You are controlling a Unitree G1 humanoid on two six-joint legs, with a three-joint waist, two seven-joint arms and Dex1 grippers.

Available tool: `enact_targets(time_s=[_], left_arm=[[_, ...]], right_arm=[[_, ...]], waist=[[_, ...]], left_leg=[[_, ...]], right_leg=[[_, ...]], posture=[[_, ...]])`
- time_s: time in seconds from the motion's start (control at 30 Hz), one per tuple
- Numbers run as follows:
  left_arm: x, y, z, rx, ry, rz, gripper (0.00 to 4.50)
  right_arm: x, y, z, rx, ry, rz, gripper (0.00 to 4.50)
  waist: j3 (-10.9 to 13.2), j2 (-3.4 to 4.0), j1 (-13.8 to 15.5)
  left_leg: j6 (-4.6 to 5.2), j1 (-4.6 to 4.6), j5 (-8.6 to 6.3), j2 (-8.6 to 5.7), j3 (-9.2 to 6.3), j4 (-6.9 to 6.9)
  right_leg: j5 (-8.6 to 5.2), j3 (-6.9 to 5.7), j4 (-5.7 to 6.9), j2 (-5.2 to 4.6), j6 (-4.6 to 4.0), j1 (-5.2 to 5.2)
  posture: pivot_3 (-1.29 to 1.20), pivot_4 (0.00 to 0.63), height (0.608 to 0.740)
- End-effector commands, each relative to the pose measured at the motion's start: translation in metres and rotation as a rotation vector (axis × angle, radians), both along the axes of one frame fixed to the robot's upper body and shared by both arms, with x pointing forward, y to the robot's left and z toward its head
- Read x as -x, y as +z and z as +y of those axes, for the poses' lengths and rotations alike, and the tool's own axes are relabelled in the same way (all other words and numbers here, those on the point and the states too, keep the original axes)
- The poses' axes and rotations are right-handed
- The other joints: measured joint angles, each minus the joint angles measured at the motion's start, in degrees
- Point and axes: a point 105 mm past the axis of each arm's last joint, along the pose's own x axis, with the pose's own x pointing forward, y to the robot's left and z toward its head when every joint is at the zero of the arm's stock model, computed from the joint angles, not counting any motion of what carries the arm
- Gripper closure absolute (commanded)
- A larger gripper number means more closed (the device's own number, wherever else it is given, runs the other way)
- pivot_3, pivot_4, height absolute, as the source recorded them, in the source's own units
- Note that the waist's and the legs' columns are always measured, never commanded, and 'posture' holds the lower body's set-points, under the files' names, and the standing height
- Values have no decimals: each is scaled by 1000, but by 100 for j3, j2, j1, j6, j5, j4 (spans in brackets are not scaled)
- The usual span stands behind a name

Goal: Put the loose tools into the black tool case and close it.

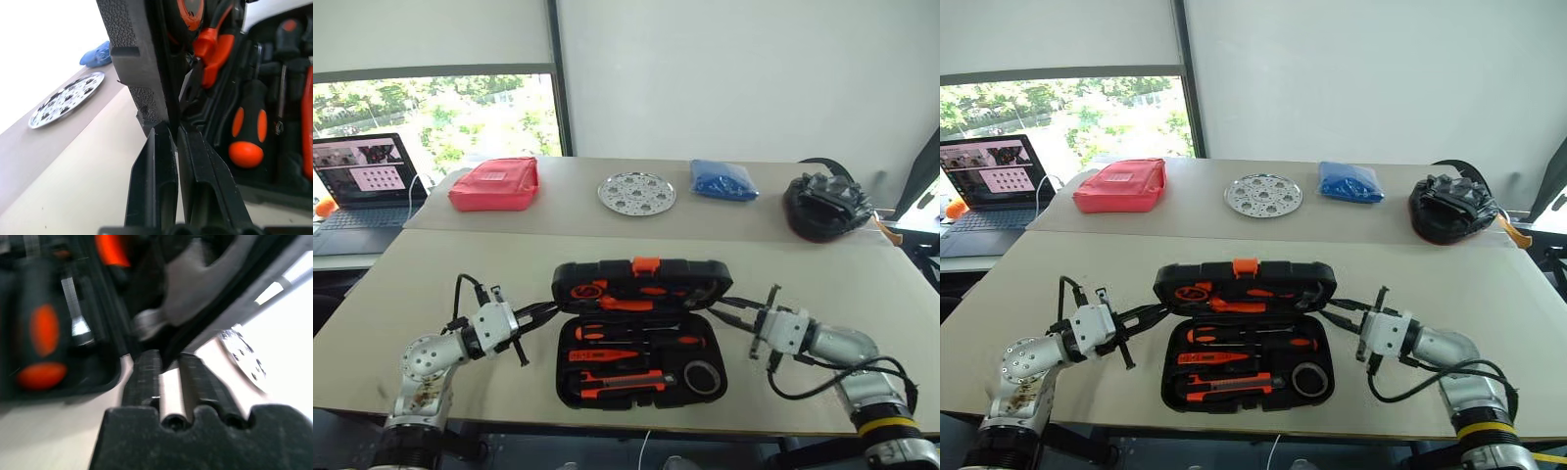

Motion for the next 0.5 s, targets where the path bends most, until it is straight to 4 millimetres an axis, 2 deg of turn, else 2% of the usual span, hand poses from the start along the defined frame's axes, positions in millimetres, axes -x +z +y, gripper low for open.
enact_targets(time_s=[0.03, 0.17, 0.23, 0.3, 0.5], left_arm=[[11, -1, -9, -67, -103, -51, 3107], [13, 1, -7, -93, -120, -75, 1683], [14, 0, 1, -96, -101, -48, 956], [16, -2, 11, -85, -73, 11, 301], [32, -7, 48, -53, 2, 346, 301]], right_arm=[[8, 7, 2, 88, 77, -144, 2057], [12, 9, -1, 157, 114, -227, 683], [11, 6, -8, 172, 96, -218, 15], [12, 2, -16, 194, 78, -204, 0], [21, -4, -41, 239, 26, -144, 0]], waist=[[0, 0, 9], [0, 0, -1], [0, -1, -7], [0, -1, -18], [0, -1, -50]], left_leg=[[0, 0, 0, -1, 1, 0], [1, 4, 1, -1, 2, 7], [1, 12, 1, 1, 4, 8], [1, 17, 1, 3, 3, 7], [2, 27, 0, 15, 10, -2]], right_leg=[[0, 1, -1, -1, 0, 2], [2, 4, 3, -3, 2, 7], [6, 6, 5, -1, 0, 13], [6, 5, 6, 3, 0, 18], [5, 14, 6, 4, 0, 18]], posture=[[0, 150, 740], [0, 150, 740], [0, 150, 740], [0, 150, 740], [0, 150, 740]])
